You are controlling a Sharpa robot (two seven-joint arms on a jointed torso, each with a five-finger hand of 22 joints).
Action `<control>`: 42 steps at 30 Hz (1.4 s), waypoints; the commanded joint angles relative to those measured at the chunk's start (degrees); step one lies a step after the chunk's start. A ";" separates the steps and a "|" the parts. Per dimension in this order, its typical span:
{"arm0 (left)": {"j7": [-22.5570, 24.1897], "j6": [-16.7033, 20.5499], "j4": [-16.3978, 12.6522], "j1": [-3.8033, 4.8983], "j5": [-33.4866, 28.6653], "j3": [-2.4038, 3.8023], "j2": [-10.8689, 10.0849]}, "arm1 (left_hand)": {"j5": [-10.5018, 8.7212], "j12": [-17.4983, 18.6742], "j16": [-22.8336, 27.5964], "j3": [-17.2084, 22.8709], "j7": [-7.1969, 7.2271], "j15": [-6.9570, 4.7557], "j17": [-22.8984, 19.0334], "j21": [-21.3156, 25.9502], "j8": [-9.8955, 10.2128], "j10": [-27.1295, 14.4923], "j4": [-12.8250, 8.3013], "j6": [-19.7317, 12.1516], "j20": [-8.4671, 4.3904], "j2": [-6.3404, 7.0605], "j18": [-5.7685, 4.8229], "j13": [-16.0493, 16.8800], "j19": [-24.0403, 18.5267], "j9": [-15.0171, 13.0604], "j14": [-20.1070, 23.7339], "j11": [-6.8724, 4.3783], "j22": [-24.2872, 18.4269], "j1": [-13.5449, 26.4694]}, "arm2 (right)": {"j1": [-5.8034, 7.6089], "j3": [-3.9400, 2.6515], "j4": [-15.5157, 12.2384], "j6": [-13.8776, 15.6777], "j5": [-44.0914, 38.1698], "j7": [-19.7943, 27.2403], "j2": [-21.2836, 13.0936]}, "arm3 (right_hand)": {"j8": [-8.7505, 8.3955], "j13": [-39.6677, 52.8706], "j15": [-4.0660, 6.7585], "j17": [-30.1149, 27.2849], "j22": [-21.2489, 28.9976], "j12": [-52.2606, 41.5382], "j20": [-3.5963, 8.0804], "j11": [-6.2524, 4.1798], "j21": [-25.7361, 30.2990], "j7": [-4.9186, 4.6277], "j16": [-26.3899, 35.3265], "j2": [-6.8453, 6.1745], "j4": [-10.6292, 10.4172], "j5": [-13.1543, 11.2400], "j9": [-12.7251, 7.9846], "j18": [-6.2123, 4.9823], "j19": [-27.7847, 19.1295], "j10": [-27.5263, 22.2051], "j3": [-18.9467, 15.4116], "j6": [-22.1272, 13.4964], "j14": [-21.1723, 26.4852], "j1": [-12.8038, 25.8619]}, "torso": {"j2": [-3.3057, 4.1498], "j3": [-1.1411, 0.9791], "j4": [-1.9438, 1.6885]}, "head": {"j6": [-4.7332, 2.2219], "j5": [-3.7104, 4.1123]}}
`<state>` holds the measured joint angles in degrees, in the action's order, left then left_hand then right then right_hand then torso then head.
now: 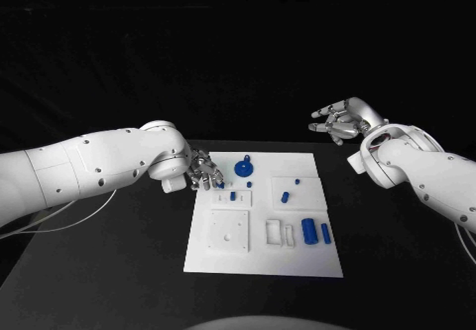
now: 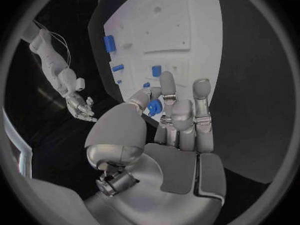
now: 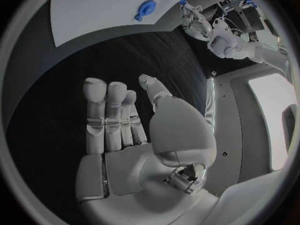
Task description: Assemble the parts on the task board
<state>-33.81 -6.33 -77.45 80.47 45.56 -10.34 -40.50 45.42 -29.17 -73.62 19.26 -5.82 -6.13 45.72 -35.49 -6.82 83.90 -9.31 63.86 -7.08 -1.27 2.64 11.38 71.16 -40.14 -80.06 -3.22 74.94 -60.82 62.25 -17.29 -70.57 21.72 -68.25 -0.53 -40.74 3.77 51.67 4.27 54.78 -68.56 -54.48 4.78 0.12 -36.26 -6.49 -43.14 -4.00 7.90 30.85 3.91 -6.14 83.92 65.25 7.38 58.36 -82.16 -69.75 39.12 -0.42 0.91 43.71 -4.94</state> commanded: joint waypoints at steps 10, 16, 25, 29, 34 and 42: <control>-0.21 4.27 -1.33 -0.95 0.10 -1.70 -0.33 | 0.26 -0.29 0.40 4.21 5.35 -0.08 0.16 -0.28 0.41 2.68 -4.33 6.04 0.01 -0.10 1.07 -0.09 0.44 -0.03 -0.54 -0.49 0.99 -0.26 | -0.03 -0.02 0.08 -0.34 -0.33 0.09 0.01 | -0.20 -0.05 -0.14 0.01 -0.01 0.00 0.40 -0.17 -0.23 0.03 0.35 -0.40 -0.15 0.22 -0.07 -1.15 2.85 -0.08 0.19 0.12 -0.43 0.19 | 0.07 -0.05 0.11 | 0.52 -0.27; -0.71 3.87 -1.50 -1.11 -0.15 -2.08 -0.35 | 0.20 -0.38 0.56 4.18 5.37 -0.08 0.38 -0.21 0.65 2.69 -4.29 6.22 0.03 -0.05 1.10 -0.20 0.54 -0.01 -0.65 -0.50 0.99 -0.26 | -0.03 -0.02 0.09 -0.40 -0.33 0.12 0.04 | -0.20 -0.05 -0.14 0.01 -0.01 0.00 0.40 -0.17 -0.23 0.03 0.35 -0.40 -0.15 0.22 -0.07 -1.15 2.85 -0.08 0.19 0.12 -0.43 0.19 | 0.01 -0.10 0.11 | 0.99 -0.60; -1.11 3.84 -1.61 -1.28 -0.63 -2.92 -0.31 | 0.17 -0.41 0.64 4.22 5.37 -0.10 0.56 -0.18 0.87 2.69 -4.35 6.37 0.03 -0.06 1.12 -0.28 0.57 0.18 -0.69 -0.50 1.01 -0.24 | -0.04 -0.02 0.09 -0.44 -0.33 0.15 0.08 | -0.20 -0.10 -0.15 0.00 0.00 0.04 0.39 -0.15 -0.19 0.02 0.36 -0.47 -0.14 0.23 -0.08 -1.15 2.85 -0.11 0.25 0.10 -0.43 0.27 | 0.05 -0.07 0.16 | 1.16 -0.58; -1.24 3.49 -1.63 -1.32 -0.68 -3.03 -0.29 | 0.17 -0.41 0.64 4.22 5.37 -0.10 0.56 -0.18 0.87 2.69 -4.35 6.37 0.03 -0.06 1.12 -0.28 0.57 0.18 -0.69 -0.50 1.01 -0.24 | -0.04 -0.02 0.10 -0.46 -0.33 0.16 0.08 | -0.20 -0.10 -0.15 0.00 0.00 0.04 0.39 -0.15 -0.19 0.02 0.36 -0.47 -0.14 0.23 -0.08 -1.15 2.85 -0.11 0.25 0.10 -0.43 0.27 | 0.03 -0.08 0.18 | 1.32 -0.70; -1.49 2.72 -1.74 -1.34 -0.72 -3.09 -0.35 | 0.19 -0.46 0.68 4.26 5.39 -0.11 0.69 -0.17 0.93 2.68 -4.46 6.49 0.01 -0.08 1.12 -0.31 0.60 0.23 -0.74 -0.52 1.01 -0.26 | -0.05 -0.02 0.13 -0.48 -0.33 0.16 0.07 | -0.20 -0.10 -0.15 0.00 0.00 0.04 0.39 -0.15 -0.19 0.02 0.36 -0.47 -0.14 0.23 -0.08 -1.15 2.85 -0.11 0.25 0.10 -0.43 0.27 | 0.06 -0.13 0.14 | 1.43 -0.71; -1.78 2.18 -1.69 -1.35 -0.74 -3.11 -0.31 | 0.38 -0.50 0.71 4.33 5.40 -0.15 0.83 -0.21 0.99 2.69 -4.58 6.56 -0.03 -0.06 1.15 -0.34 0.67 0.26 -0.79 -0.55 1.03 -0.23 | -0.07 -0.02 0.12 -0.54 -0.33 0.14 0.11 | -0.20 0.05 -0.13 0.02 -0.06 -0.13 0.40 -0.17 -0.36 0.04 0.34 -0.40 -0.11 0.22 -0.07 -1.13 2.88 0.04 0.29 0.14 -0.47 0.23 | 0.05 -0.12 0.14 | 1.28 -0.97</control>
<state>-35.18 -3.08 -78.99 79.25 45.27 -13.37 -40.92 45.55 -29.38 -73.22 19.91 -6.02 -6.22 46.50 -35.48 -5.60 84.08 -10.10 64.09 -7.07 -1.05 2.63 11.10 71.58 -39.82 -80.35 -3.41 74.91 -60.61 62.21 -17.28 -70.41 21.67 -68.24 -0.57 -40.66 3.77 51.66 4.07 54.78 -68.55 -54.48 4.78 0.12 -36.26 -6.49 -43.14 -4.00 7.90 30.85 3.91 -6.14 83.92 65.25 7.38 58.36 -82.36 -69.75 39.16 -0.54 1.05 44.98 -5.91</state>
